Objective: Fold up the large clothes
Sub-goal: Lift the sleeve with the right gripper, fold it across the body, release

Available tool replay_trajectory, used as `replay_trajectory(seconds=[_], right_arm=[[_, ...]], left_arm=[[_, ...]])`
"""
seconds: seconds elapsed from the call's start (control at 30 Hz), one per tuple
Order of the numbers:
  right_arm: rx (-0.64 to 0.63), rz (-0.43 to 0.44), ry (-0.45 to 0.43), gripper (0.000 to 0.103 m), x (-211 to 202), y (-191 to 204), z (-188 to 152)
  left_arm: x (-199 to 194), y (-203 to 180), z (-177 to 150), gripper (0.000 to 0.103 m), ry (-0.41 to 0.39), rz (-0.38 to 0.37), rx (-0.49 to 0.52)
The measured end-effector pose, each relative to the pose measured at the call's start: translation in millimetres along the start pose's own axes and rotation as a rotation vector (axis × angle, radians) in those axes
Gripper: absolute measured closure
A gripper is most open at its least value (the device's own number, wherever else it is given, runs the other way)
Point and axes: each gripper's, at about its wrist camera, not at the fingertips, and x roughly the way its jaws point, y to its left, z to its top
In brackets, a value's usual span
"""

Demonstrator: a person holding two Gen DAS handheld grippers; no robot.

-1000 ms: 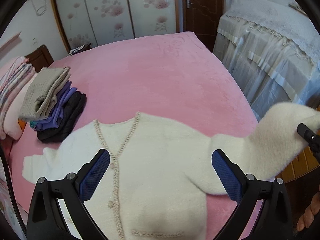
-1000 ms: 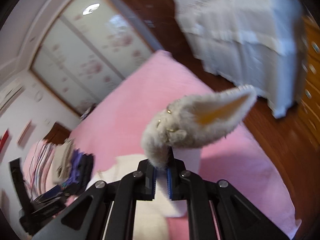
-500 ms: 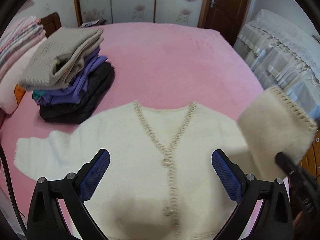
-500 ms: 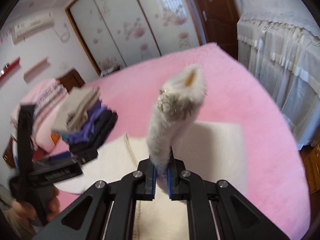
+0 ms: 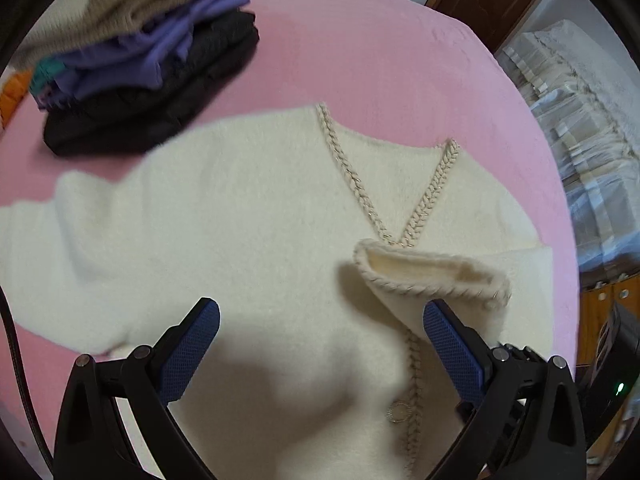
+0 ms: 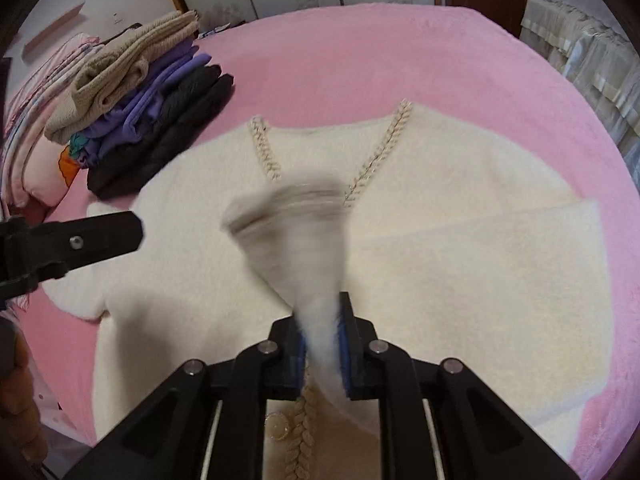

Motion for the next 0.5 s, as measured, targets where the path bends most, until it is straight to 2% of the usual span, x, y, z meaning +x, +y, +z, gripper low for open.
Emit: replay_trajectory(seconds=[0.03,0.07,0.23,0.37,0.5], right_arm=[[-0.004,-0.003,0.004,0.069,-2.5,-0.1,-3.6],[-0.007,-0.004,0.009,0.066,-4.4,-0.5,-4.6],[-0.018,0.007,0.032,0.065,-21.4,-1.3,-20.7],[-0.055,0.024,0.052,0.064,-25.1,6.4,-30.5],[-0.092,0.064,0.076,0.064,-29.5,15.6,-45.1]], left_arm=[[5.4,2.0,1.3,0.002,0.018,-0.034,-0.017],[12.8,4.9,2.3,0.002,0.045,-0.072,-0.039],[42.1,14.7,1.7,0.003,0.148,-0.205,-0.137],[48.8,14.3,-2.0,0.003,0.167,-0.279,-0.171],[51.4,6.5,-2.6,0.003,0.183,-0.323,-0.155]])
